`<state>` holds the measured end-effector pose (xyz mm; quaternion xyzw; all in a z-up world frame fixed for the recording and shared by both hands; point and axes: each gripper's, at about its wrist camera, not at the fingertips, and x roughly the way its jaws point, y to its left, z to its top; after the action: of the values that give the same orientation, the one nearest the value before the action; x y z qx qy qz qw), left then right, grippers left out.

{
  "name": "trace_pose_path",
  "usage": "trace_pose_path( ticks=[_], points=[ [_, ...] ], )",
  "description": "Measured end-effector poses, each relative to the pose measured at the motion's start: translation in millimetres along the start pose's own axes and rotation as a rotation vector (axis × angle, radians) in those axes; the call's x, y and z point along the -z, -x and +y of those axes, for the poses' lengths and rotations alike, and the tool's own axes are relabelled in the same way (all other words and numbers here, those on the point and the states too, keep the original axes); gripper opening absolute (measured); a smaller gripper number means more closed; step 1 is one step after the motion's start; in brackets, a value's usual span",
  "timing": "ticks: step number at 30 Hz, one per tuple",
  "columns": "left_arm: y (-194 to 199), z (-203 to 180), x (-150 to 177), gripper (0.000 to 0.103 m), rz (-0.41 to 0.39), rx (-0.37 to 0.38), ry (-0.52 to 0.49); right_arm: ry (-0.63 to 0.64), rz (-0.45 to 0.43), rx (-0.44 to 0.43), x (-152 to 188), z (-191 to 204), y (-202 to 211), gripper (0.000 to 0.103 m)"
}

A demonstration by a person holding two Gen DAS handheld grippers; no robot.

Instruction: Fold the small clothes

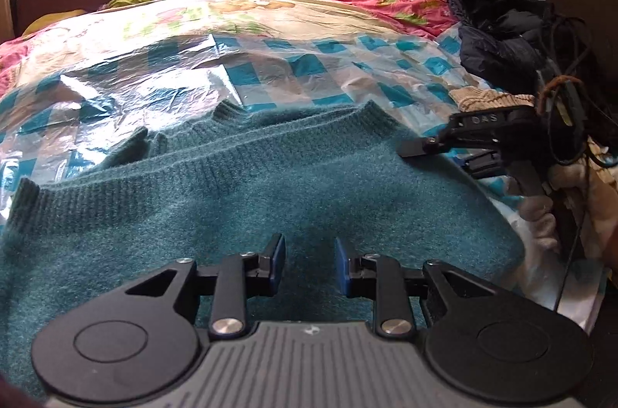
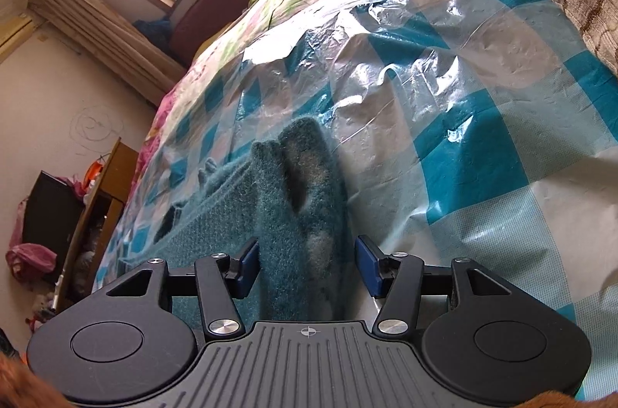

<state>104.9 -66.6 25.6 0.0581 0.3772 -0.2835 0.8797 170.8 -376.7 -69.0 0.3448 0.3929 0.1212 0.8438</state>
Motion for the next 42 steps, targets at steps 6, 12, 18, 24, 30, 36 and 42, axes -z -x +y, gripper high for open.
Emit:
trace_pose_path(
  ticks=[6,12,18,24,30,36,42],
  points=[
    [-5.2,-55.9,16.4,0.033,0.041,0.109,-0.165,0.002,0.046,-0.031,-17.2,3.1,-23.0,0.055],
    [-14.9,-71.7,8.0,0.033,0.057,0.179,-0.186,0.014,0.084,-0.074,-23.6,-0.2,-30.1,0.058],
    [-6.5,-117.6,28.2,0.035,0.028,0.158,-0.388,0.027,0.151,-0.079,-35.0,-3.1,-29.9,0.053],
    [-30.4,-153.6,49.2,0.039,-0.022,0.059,-0.544,0.079,0.191,-0.061,-37.3,3.5,-29.0,0.054],
    [-39.7,-175.6,63.1,0.049,-0.085,-0.047,-0.607,0.080,0.209,-0.092,-41.4,2.7,-35.1,0.058],
    [-57.3,-192.2,66.5,0.053,-0.114,-0.105,-0.655,0.049,0.211,-0.124,-44.1,-4.9,-39.7,0.058],
    [-49.6,-180.2,50.7,0.040,-0.083,-0.060,-0.589,0.064,0.202,-0.107,-39.5,-6.1,-31.7,0.039]
  ],
)
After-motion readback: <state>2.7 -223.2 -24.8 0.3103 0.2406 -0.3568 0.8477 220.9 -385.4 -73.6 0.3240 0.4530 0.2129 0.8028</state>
